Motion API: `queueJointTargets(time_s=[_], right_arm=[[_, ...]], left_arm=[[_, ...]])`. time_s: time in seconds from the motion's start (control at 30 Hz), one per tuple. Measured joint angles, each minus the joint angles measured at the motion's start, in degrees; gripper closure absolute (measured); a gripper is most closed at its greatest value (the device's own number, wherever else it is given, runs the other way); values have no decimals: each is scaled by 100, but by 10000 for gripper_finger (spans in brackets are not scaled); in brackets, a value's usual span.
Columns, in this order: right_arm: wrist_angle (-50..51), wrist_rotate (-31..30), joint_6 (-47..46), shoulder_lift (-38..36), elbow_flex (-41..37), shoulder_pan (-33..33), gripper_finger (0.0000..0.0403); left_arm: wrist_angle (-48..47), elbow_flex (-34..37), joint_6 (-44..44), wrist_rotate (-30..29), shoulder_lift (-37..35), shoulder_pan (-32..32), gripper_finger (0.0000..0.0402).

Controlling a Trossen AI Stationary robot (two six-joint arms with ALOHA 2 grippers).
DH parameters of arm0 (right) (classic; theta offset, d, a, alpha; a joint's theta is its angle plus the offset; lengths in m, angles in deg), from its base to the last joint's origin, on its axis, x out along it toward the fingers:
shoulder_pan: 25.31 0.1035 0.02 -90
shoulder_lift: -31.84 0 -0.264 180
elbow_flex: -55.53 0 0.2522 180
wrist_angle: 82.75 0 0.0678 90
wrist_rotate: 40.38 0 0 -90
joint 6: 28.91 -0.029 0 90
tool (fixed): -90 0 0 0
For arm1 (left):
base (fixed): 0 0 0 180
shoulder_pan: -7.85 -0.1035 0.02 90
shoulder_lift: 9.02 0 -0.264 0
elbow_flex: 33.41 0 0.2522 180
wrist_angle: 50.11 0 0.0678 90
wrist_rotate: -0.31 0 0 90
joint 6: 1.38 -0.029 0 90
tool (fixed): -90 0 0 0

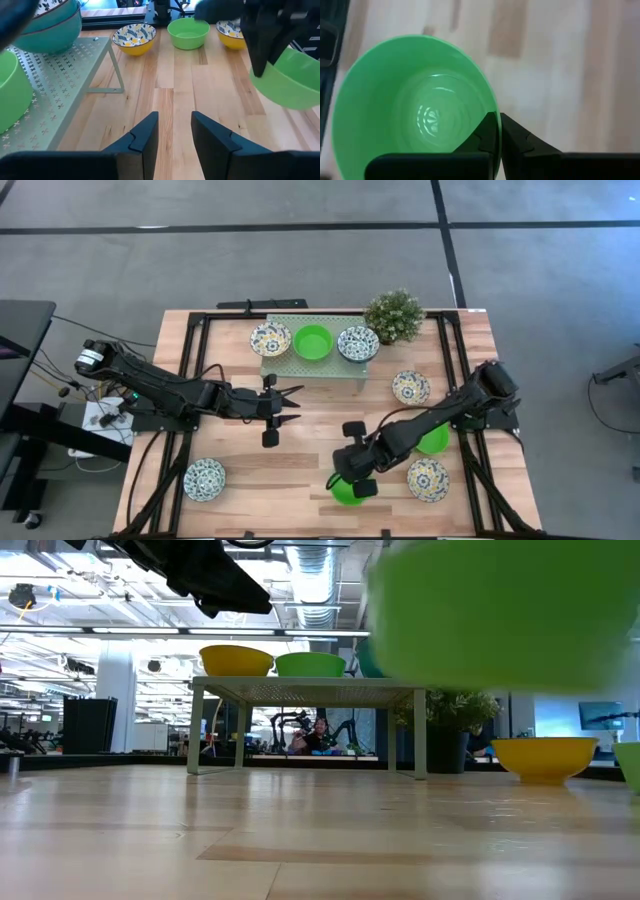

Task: Pick & Place Mini bowls
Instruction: Stack the bottom green bowl on top of the green bowl on the shelf

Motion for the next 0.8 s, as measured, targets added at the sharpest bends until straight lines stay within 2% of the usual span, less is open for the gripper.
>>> queueJointTargets(time_s=[0.3,0.47,0.6,0.8], right_arm=[[1470,-974,-282,0,1631,-280,401],[1860,-1487,97,-2,2443,-656,401],[2076,-1132,474,-4,2892,-1153,401],[2113,-1024,1174,-2,3220,-2053,401]], left_arm=[[0,1,14,96,0,1,284],[1,-1,-2,341,0,20,284],[0,1,-137,341,0,111,284],[3,0,-339,325,0,278,284]])
